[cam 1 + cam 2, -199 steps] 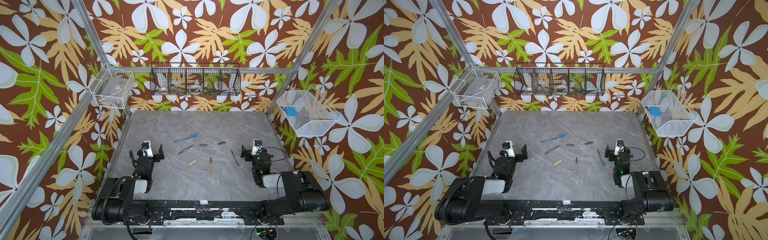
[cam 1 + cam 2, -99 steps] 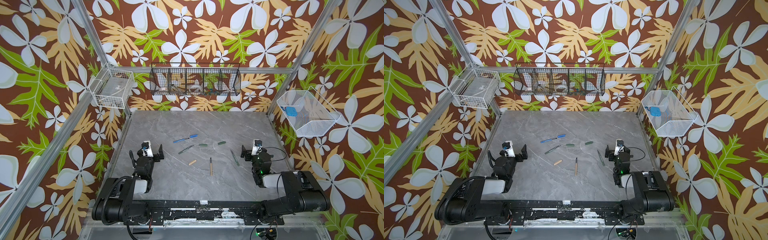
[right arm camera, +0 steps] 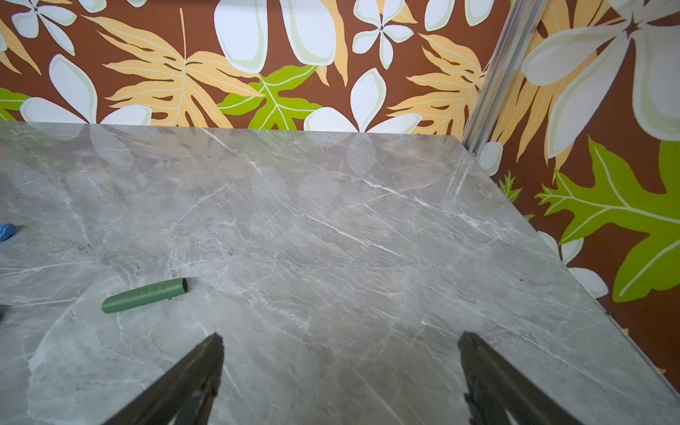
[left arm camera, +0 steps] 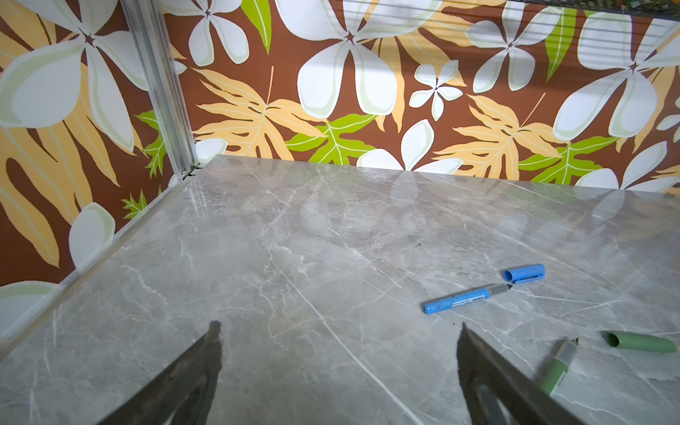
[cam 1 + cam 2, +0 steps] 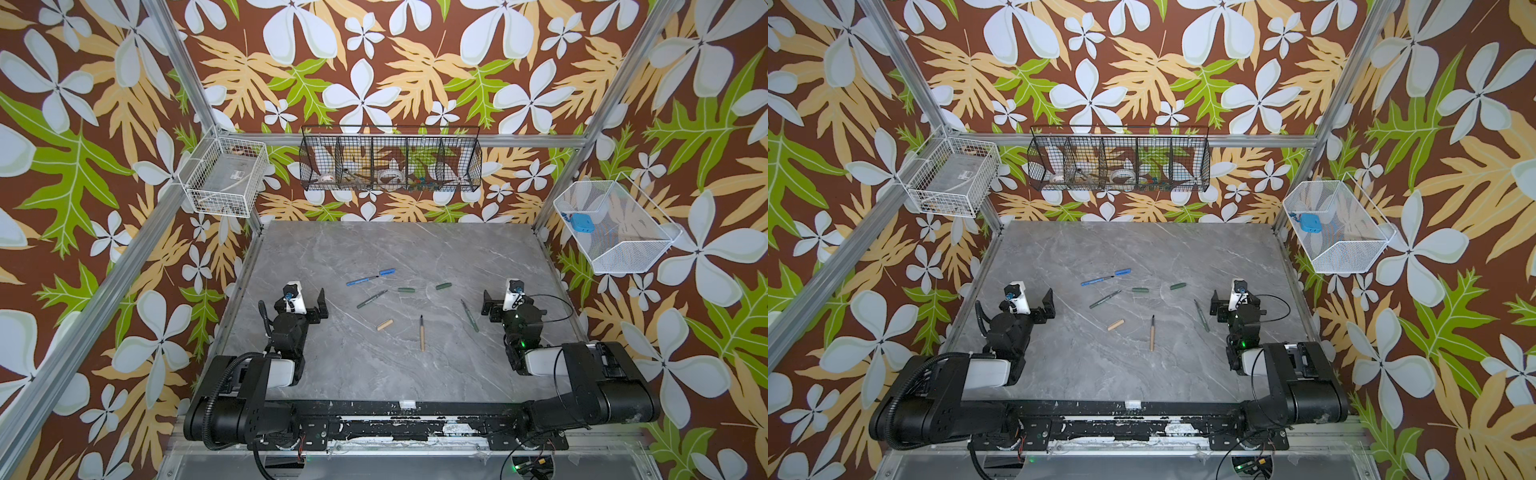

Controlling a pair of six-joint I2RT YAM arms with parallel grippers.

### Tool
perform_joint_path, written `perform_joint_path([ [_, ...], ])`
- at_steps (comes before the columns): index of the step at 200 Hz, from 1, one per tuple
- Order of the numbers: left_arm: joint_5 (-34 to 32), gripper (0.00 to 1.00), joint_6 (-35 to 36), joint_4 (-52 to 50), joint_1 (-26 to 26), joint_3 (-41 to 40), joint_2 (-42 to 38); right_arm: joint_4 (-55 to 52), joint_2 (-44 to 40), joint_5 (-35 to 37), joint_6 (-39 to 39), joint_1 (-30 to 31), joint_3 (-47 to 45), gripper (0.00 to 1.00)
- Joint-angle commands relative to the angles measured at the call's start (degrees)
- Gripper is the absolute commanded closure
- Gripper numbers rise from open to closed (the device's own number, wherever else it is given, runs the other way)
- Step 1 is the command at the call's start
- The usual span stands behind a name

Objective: Insert pens into pen caps
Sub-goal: Pick up a pen from the middle-right of the table.

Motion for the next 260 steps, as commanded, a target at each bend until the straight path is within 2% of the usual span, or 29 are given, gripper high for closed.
perform_joint_path([
  [1,-1.9,0.0,-0.6,-0.5,0.2,1.2,-2.0,1.4,-0.2,0.1,-0.2,0.1,0.1,0.01],
  [40,-2.4,0.0,-0.8,-4.2,0.1,0.8,-8.0,0.4,-1.2,0.3,-0.5,0.2,1.0,0.07],
  [61,-2.5,0.0,-1.3,-9.0,0.2,1.6,-11.8,-19.0,-6.5,-0.4,-0.3,0.3,10.0,0.09],
  [86,-3.2,0.0,-5.7,-21.6,0.1,6.5,-16.9,-31.7,-9.3,-5.8,3.3,0.4,17.8,0.13],
  [111,2.5,0.0,-10.3,-29.6,0.1,10.1,-22.0,-42.7,-10.5,-11.2,8.1,0.7,23.5,0.16],
  [124,5.3,0.0,-12.2,-33.4,-0.2,11.6,-24.1,-52.2,-10.6,-14.2,9.0,1.3,27.5,0.19],
  [148,9.1,0.0,-15.5,-39.8,-2.9,14.3,-25.7,-68.4,-9.7,-15.2,8.6,4.0,33.8,0.25],
  [170,10.0,0.0,-15.7,-47.4,-7.5,17.4,-24.9,-78.3,-8.7,-14.7,8.3,7.5,37.5,0.27],
  [206,10.3,0.0,-17.3,-52.3,-14.2,19.1,-24.0,-84.6,-8.6,-12.0,11.3,12.9,37.9,0.28],
  [230,5.6,0.0,-14.0,-52.6,-20.8,18.8,-23.5,-85.7,-7.0,-12.1,13.1,13.7,36.8,0.29],
  [260,8.0,0.0,-14.9,-53.0,-21.2,20.0,-20.7,-86.4,-2.5,-9.4,11.8,13.7,37.4,0.3],
])
